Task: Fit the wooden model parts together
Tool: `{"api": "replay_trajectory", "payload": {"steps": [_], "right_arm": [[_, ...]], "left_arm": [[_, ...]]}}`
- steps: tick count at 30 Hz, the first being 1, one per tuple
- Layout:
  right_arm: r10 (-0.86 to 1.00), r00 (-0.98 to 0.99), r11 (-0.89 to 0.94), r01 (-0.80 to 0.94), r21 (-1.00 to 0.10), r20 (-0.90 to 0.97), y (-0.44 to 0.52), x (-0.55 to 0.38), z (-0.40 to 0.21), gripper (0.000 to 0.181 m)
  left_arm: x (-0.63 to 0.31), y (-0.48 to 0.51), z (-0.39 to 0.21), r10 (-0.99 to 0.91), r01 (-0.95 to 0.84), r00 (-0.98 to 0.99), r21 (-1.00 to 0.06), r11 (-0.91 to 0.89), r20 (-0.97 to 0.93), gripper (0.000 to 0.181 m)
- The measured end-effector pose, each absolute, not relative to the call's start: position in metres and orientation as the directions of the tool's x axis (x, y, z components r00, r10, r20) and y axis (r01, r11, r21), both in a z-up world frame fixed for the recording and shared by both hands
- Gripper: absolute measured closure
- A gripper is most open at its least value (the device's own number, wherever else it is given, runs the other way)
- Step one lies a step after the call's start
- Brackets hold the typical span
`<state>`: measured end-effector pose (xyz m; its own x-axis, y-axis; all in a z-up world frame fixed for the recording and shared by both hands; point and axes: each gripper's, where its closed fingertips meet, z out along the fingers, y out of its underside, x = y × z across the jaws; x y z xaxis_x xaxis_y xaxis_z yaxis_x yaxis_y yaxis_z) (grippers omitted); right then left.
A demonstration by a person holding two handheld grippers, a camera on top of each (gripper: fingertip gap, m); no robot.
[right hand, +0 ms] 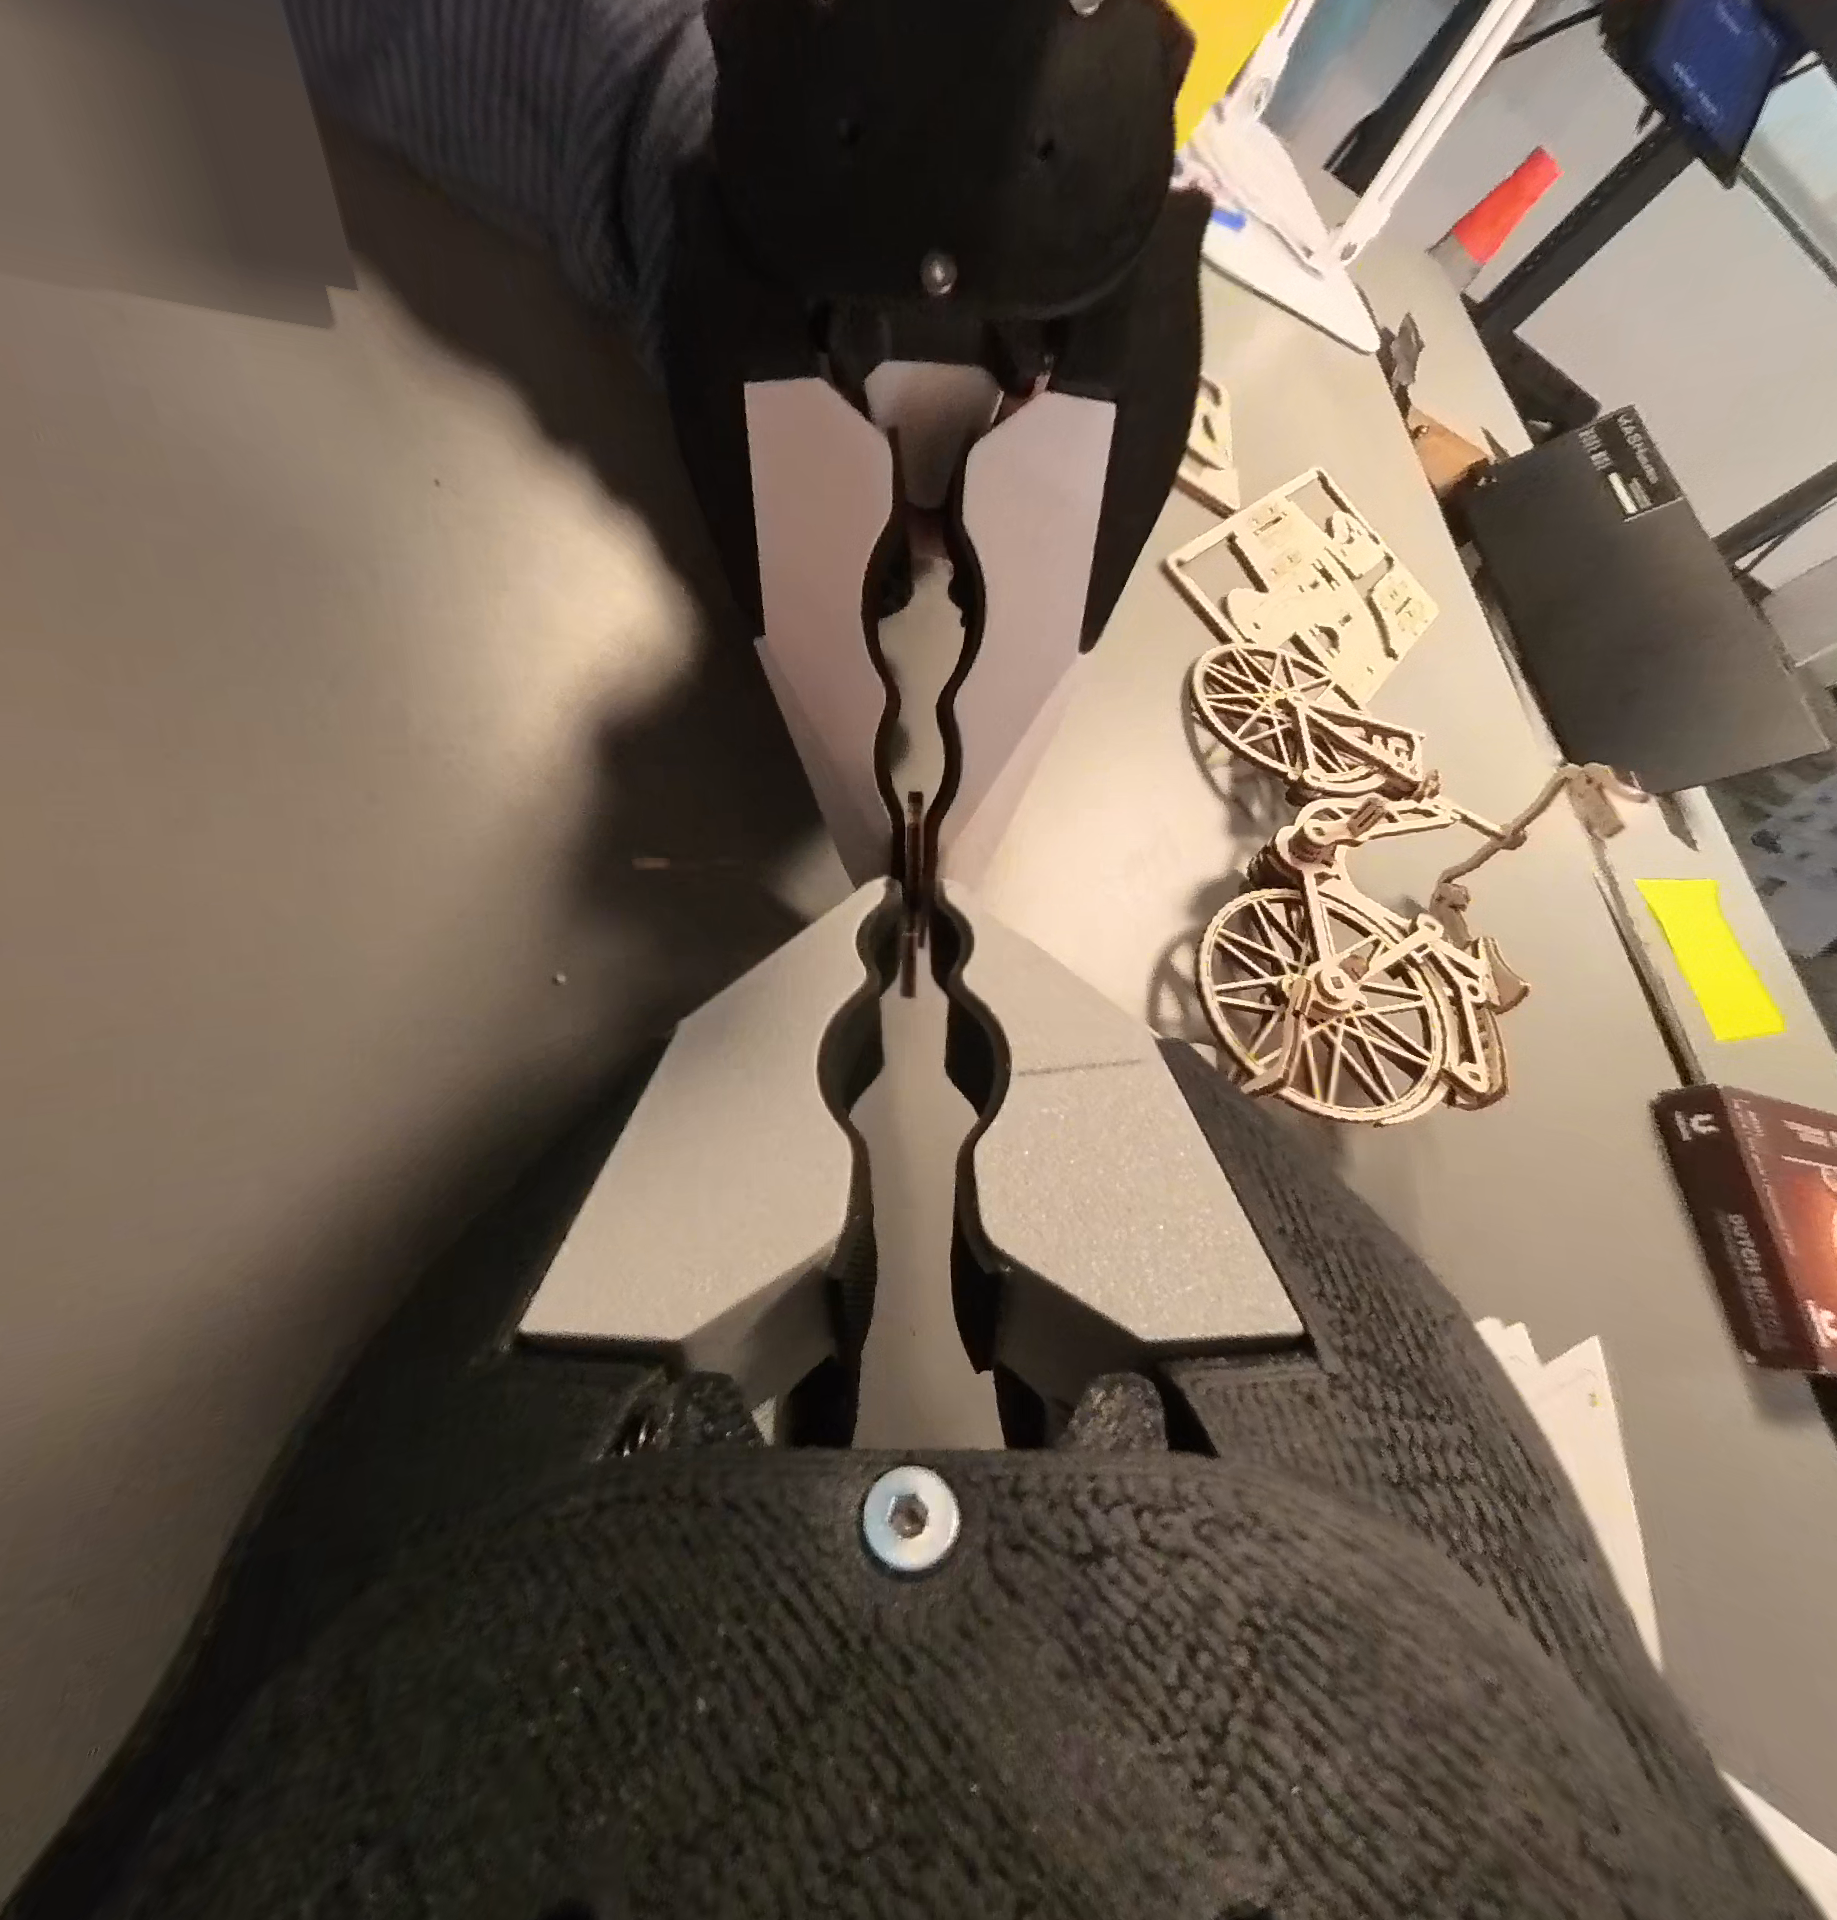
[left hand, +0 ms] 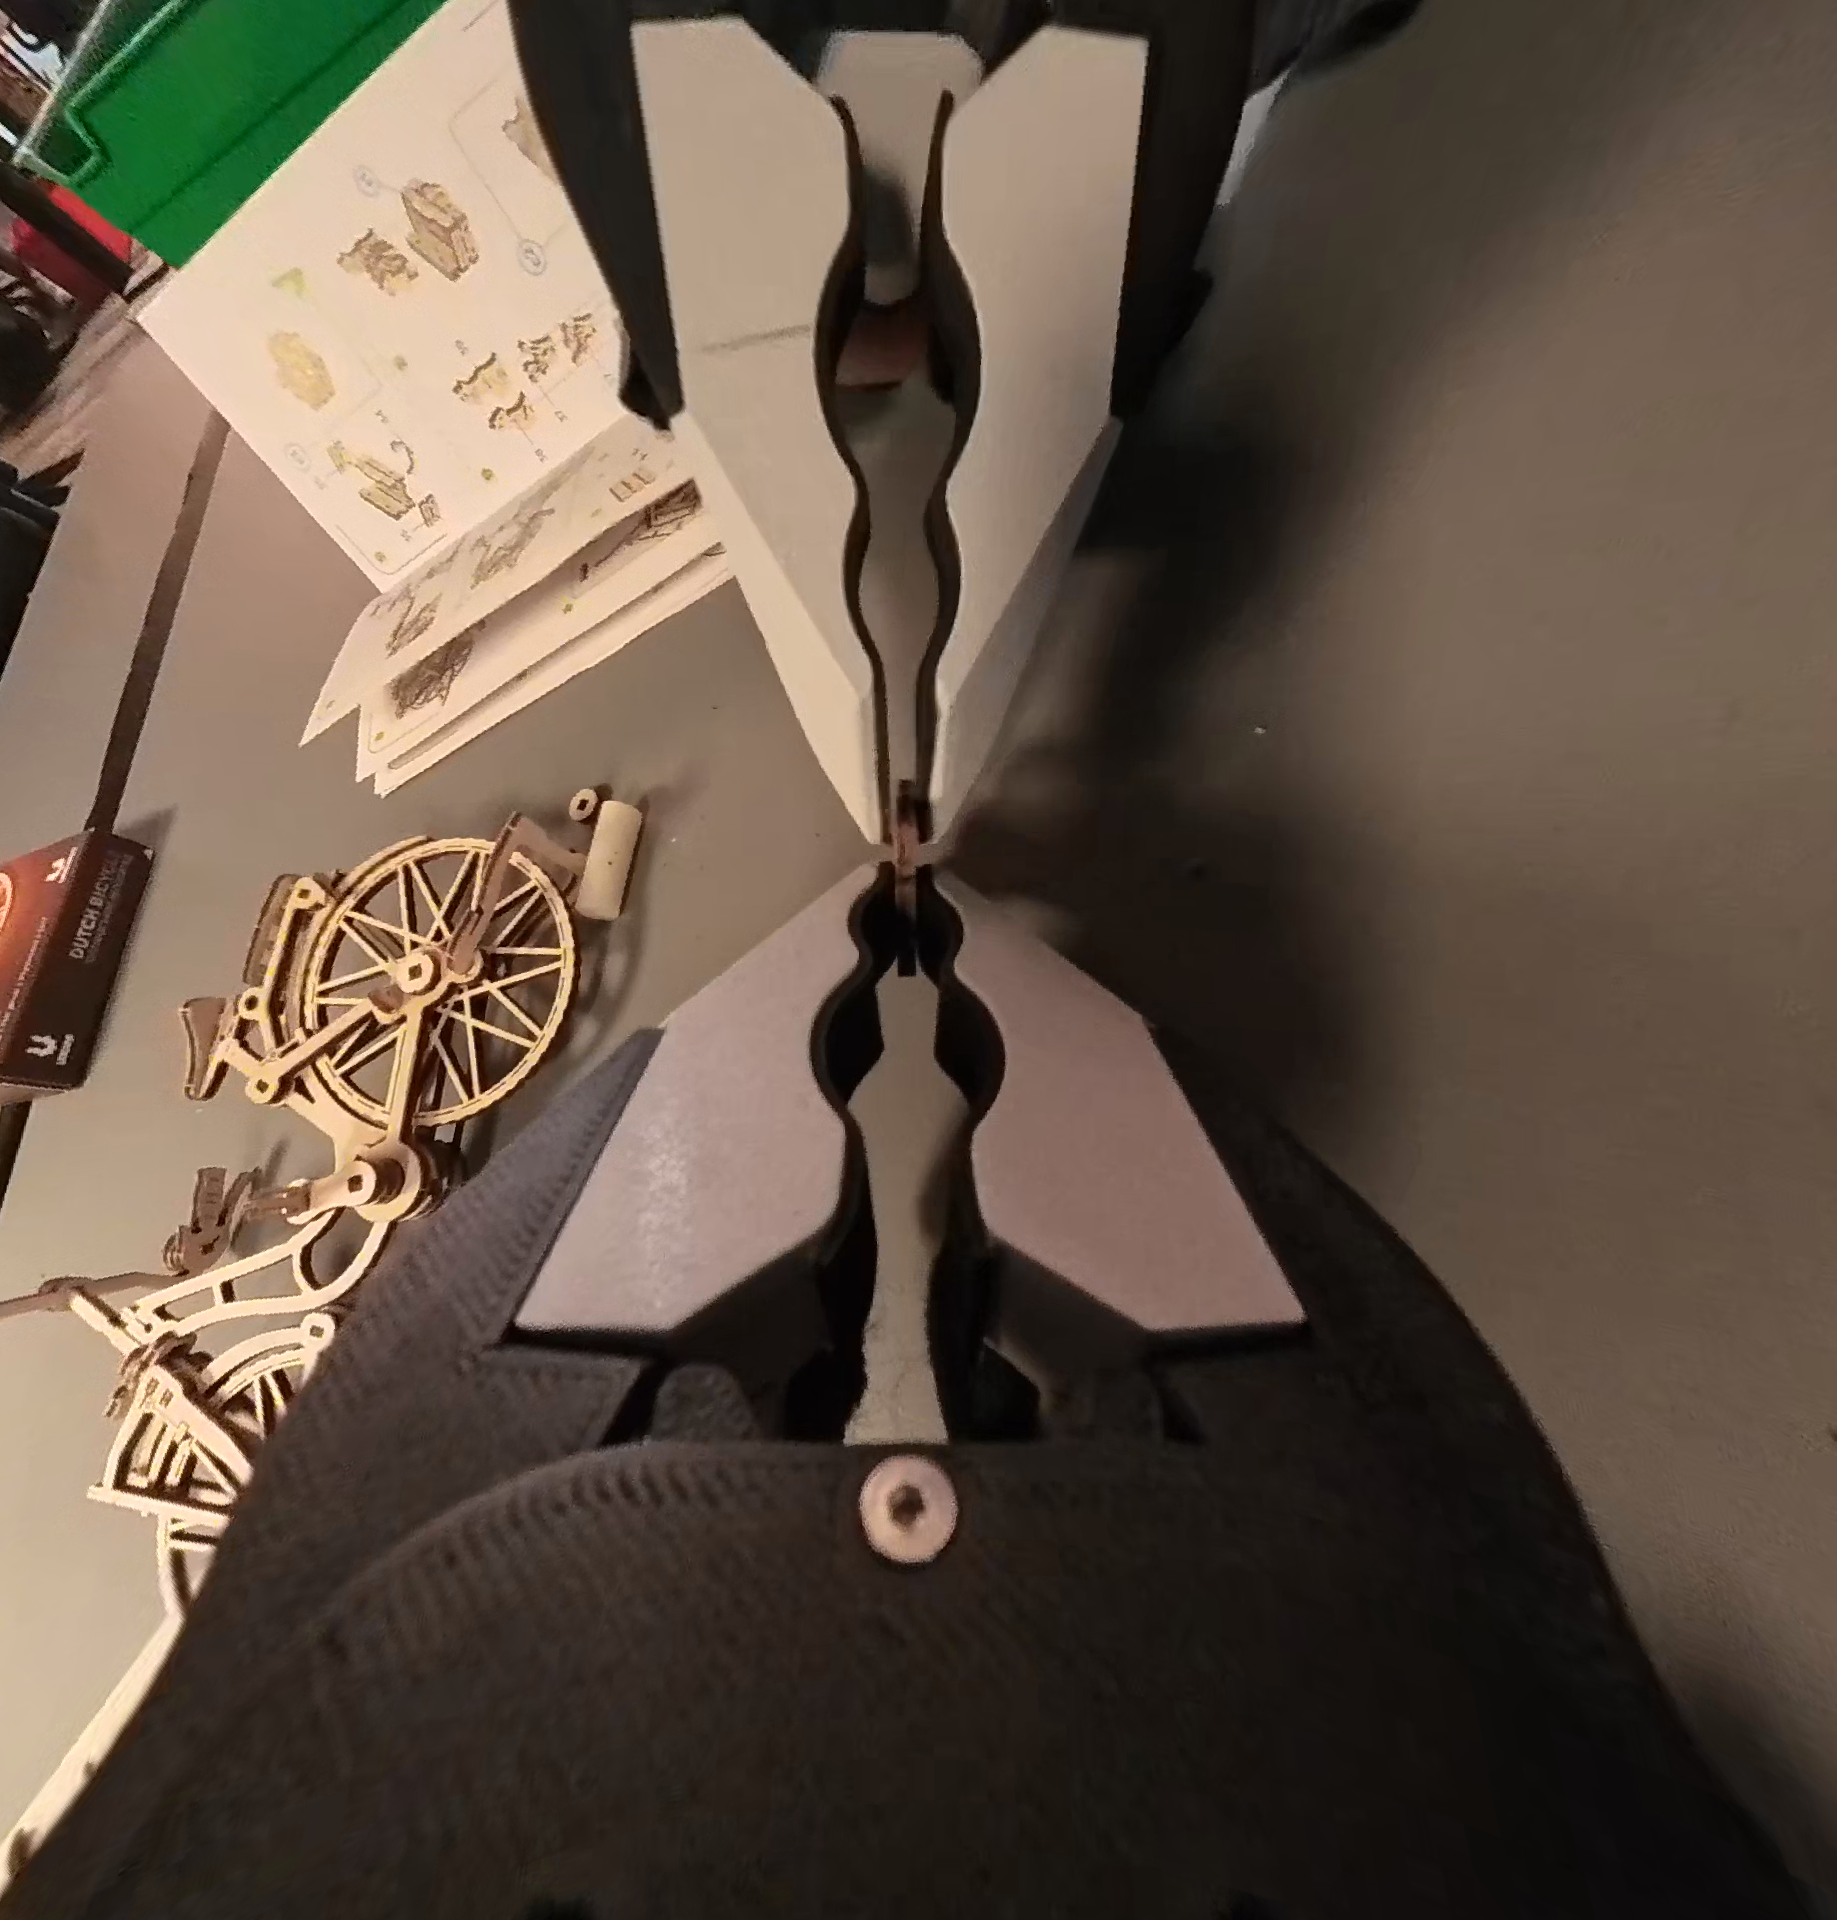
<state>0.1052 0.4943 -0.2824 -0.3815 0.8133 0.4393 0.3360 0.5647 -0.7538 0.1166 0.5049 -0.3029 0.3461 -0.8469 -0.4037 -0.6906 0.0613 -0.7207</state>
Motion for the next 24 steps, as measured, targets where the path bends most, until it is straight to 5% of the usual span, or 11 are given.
{"api": "replay_trajectory", "payload": {"steps": [9, 14, 19, 24], "right_arm": [[0.864, -0.276, 0.495, 0.313, -0.811, 0.421, 0.512, 0.108, -0.265, 0.162], [0.892, -0.277, 0.430, 0.286, -0.856, 0.356, 0.512, 0.107, -0.265, 0.147], [0.813, -0.150, 0.578, 0.093, -0.811, 0.563, 0.516, 0.105, -0.241, 0.150], [0.725, -0.121, 0.688, 0.099, -0.719, 0.678, 0.519, 0.102, -0.243, 0.160]], "left_arm": [[0.109, 0.519, -0.300, -0.791, -0.689, 0.440, -0.725, 0.006, -0.425, 0.179], [0.106, 0.519, -0.275, -0.766, -0.559, 0.516, -0.828, 0.037, -0.383, 0.179], [0.094, 0.520, -0.246, -0.689, -0.425, 0.615, -0.897, 0.120, -0.384, 0.180], [0.091, 0.522, -0.242, -0.674, -0.408, 0.633, -0.904, 0.127, -0.380, 0.180]]}}
